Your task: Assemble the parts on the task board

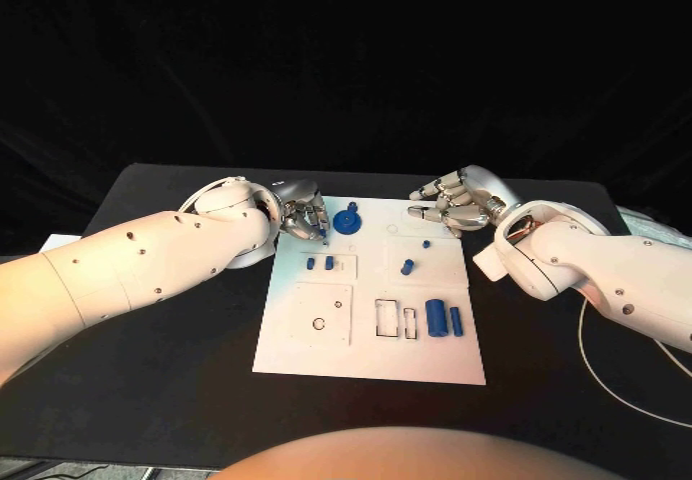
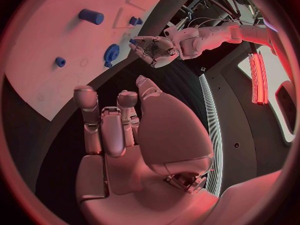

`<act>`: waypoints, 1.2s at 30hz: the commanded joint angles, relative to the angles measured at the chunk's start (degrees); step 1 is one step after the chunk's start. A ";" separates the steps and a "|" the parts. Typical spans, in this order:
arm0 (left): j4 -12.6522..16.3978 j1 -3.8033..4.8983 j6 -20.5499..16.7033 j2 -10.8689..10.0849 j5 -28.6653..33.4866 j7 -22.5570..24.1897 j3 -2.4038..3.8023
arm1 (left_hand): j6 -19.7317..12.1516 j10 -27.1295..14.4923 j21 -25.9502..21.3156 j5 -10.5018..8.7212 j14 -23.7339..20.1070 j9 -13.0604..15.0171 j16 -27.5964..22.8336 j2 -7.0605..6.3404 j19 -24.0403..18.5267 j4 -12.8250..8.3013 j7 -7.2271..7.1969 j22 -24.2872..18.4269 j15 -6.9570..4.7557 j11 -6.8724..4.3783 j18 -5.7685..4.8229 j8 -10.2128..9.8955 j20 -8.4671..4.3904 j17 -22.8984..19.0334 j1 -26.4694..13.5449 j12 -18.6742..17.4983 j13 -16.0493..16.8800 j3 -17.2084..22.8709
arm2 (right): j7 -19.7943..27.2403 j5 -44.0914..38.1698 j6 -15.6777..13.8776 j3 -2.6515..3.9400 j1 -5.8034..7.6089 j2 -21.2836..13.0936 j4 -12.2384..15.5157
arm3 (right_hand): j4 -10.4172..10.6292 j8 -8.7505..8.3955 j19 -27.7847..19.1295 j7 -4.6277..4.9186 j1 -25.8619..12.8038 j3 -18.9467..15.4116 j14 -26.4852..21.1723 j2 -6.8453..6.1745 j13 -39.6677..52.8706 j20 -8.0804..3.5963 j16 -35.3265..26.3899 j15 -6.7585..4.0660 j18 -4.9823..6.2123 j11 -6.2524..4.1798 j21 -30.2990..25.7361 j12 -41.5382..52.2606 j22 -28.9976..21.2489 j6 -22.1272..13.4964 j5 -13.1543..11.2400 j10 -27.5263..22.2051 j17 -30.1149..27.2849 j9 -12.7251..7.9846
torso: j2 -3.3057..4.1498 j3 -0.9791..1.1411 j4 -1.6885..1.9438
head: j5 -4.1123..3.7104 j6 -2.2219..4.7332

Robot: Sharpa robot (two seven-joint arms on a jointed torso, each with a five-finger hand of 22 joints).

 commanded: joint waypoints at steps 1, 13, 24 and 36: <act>-0.25 -0.31 1.92 0.40 -0.50 0.43 -0.07 | 0.04 0.24 0.27 0.00 1.11 0.06 -0.09 -0.14 0.23 0.20 0.05 0.05 -0.15 0.17 -1.05 -0.30 0.30 -0.05 -0.64 -0.21 0.03 -0.27 | 0.54 -0.18 0.77 -0.01 -0.05 -0.06 0.11 | 0.21 -0.03 -0.24 0.03 0.21 0.28 2.26 0.31 -0.04 -0.02 -0.23 -0.33 0.62 -0.20 -0.33 -0.19 -0.05 -0.52 0.36 -0.32 -0.03 0.09 | -0.03 0.00 0.10 | -0.11 -0.07; -0.44 -0.76 2.46 0.72 -0.41 0.60 -0.31 | 0.06 0.28 0.32 0.02 1.10 0.04 -0.08 -0.08 0.23 0.18 0.01 0.10 -0.16 0.14 -1.05 -0.33 0.31 -0.10 -0.67 -0.26 0.05 -0.27 | 0.54 -0.17 0.74 -0.01 -0.06 -0.13 0.12 | 0.21 -0.03 -0.24 0.03 0.21 0.28 2.26 0.31 -0.04 -0.02 -0.23 -0.33 0.62 -0.20 -0.33 -0.19 -0.05 -0.52 0.36 -0.32 -0.03 0.09 | 0.01 0.00 -0.06 | -0.06 -0.14; 0.20 -0.79 3.03 0.49 -0.07 0.45 -0.33 | 0.55 0.79 0.34 0.02 1.08 0.09 -0.06 0.11 0.21 0.03 -0.17 0.18 -0.28 -0.05 -1.03 -0.20 0.26 -0.25 -0.77 -0.26 0.23 -0.40 | 0.54 -0.14 0.76 -0.01 -0.06 -0.13 0.10 | 0.21 -0.03 -0.24 0.03 0.21 0.28 2.26 0.31 -0.04 -0.02 -0.23 -0.33 0.62 -0.20 -0.33 -0.19 -0.05 -0.52 0.36 -0.32 -0.03 0.09 | -0.01 -0.03 0.01 | -0.08 -0.29; 0.32 -0.79 3.42 0.32 -0.02 0.18 -0.33 | 0.79 1.04 0.50 0.01 1.07 0.11 -0.03 0.16 0.24 -0.07 -0.24 0.34 -0.35 -0.14 -1.06 -0.13 0.22 -0.29 -0.80 -0.24 0.32 -0.48 | 0.57 -0.11 0.78 -0.01 -0.06 -0.10 0.05 | 0.21 -0.03 -0.24 0.03 0.21 0.28 2.26 0.31 -0.04 -0.02 -0.23 -0.33 0.62 -0.20 -0.33 -0.19 -0.05 -0.52 0.36 -0.32 -0.03 0.09 | 0.01 -0.02 0.02 | -0.05 -0.38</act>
